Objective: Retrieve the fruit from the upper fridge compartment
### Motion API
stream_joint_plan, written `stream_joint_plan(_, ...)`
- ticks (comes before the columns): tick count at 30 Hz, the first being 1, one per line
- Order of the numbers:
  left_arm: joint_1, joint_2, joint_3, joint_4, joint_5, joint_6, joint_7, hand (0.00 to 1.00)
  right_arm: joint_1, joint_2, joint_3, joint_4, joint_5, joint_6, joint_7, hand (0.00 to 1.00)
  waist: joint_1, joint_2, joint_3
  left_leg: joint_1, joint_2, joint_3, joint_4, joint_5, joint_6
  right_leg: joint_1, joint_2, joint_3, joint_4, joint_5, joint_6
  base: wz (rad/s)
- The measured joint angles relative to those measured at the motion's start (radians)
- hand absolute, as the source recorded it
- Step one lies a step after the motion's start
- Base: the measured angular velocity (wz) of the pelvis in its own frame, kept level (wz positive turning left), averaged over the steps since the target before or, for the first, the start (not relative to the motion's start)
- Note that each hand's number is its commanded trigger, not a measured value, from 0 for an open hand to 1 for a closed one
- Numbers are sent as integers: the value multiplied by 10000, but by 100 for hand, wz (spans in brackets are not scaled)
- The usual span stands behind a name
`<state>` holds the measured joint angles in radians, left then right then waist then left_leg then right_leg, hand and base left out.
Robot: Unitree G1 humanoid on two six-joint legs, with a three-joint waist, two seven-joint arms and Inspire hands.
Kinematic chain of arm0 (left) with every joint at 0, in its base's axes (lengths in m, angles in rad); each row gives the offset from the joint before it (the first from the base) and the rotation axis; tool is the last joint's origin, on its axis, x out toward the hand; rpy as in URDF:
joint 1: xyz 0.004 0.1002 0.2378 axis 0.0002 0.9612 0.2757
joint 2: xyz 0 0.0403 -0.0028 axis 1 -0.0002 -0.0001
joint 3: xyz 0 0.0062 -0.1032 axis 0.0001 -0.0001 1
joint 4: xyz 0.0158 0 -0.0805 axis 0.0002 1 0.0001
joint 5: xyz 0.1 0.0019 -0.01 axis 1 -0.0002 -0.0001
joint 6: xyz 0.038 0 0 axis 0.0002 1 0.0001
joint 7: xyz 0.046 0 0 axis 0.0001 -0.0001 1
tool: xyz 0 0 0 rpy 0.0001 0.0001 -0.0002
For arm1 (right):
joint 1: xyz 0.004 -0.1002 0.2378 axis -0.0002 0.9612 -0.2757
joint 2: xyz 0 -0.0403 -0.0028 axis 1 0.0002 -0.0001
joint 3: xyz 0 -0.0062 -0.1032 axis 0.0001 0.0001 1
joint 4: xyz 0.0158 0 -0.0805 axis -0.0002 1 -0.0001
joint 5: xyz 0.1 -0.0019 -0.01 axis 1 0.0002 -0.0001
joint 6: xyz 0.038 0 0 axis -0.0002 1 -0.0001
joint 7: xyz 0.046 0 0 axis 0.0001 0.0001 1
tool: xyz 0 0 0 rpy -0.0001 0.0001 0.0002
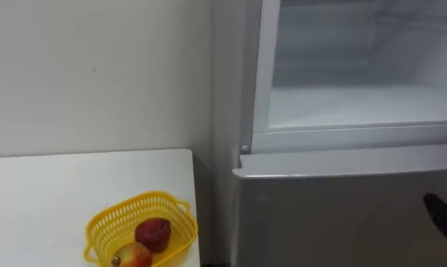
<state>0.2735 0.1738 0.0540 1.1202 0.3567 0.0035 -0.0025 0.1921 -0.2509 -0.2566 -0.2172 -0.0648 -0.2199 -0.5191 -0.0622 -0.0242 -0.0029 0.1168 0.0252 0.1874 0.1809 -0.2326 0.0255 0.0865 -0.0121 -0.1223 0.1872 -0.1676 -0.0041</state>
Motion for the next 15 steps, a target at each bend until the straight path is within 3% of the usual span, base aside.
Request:
stream_joint_plan(2, -34, -12, 2, 1, -4, 15, -1, 0, 121, 146, -4, 434, 193, 90, -11, 0, -7, -51, -19, -32, -3, -10, -1, -7, 6, -44, -7, 10, -14, 0, 0, -4)
stream_joint_plan(9, -27, -62, 12, -5, -35, 189, 13, 0, 759, 866, 18, 1934, 1211, 171, -145, 0, 0, 117, -35, -37, -17, 63, -72, -13, 11, -131, 20, 157, -19, -6, 8, -5)
stream_joint_plan(15, 56, -65, 12, -154, -147, 214, 8, 0, 826, 874, 105, 3412, 3603, 319, -140, 0, -72, 238, -38, -119, -14, 235, -150, -14, 11, -289, 27, 233, -12, -10, 16, -6)
